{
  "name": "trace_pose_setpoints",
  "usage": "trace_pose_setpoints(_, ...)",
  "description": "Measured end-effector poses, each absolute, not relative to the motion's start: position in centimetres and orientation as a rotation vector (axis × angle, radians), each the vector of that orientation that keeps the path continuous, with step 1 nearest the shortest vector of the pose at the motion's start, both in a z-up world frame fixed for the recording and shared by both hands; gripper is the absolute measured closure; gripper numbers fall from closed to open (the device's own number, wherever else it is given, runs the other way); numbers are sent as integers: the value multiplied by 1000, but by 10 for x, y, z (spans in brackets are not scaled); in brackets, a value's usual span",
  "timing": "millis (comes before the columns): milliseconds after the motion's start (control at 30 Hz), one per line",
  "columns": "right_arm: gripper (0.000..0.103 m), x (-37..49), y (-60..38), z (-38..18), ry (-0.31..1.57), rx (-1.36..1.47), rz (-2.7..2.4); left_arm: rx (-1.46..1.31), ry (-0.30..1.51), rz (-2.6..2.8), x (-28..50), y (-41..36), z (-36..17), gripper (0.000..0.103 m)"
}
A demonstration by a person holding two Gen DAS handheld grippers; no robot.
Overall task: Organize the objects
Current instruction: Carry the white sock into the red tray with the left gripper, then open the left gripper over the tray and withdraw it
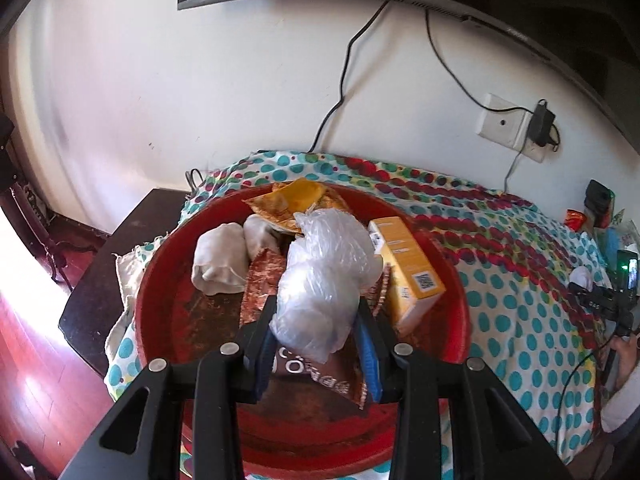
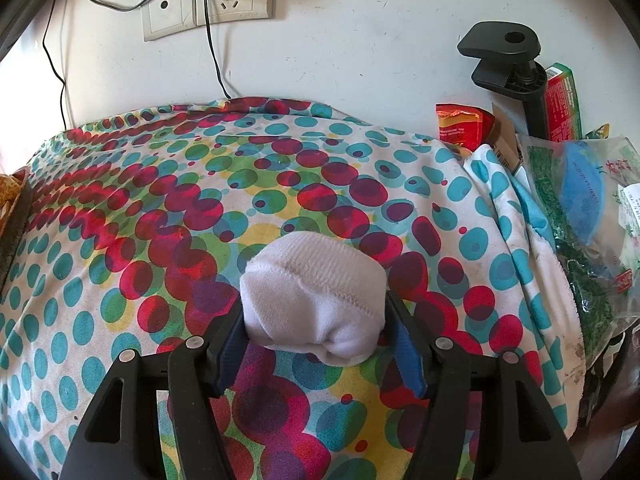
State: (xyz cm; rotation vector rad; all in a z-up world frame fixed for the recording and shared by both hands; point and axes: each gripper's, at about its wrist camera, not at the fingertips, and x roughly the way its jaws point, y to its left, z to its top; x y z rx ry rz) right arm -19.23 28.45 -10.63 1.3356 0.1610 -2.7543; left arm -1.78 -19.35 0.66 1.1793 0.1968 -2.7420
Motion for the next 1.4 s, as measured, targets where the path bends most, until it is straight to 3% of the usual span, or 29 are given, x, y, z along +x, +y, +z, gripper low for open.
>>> trace_pose_setpoints(1033, 37, -193, 287, -107, 171, 1341, -2763, 1303, 177, -2638, -78, -208, -26, 63)
trace_pose_setpoints(1400, 35, -193, 287, -108, 175, 1342, -2766, 1282, 198, -2607, -72, -207, -25, 57)
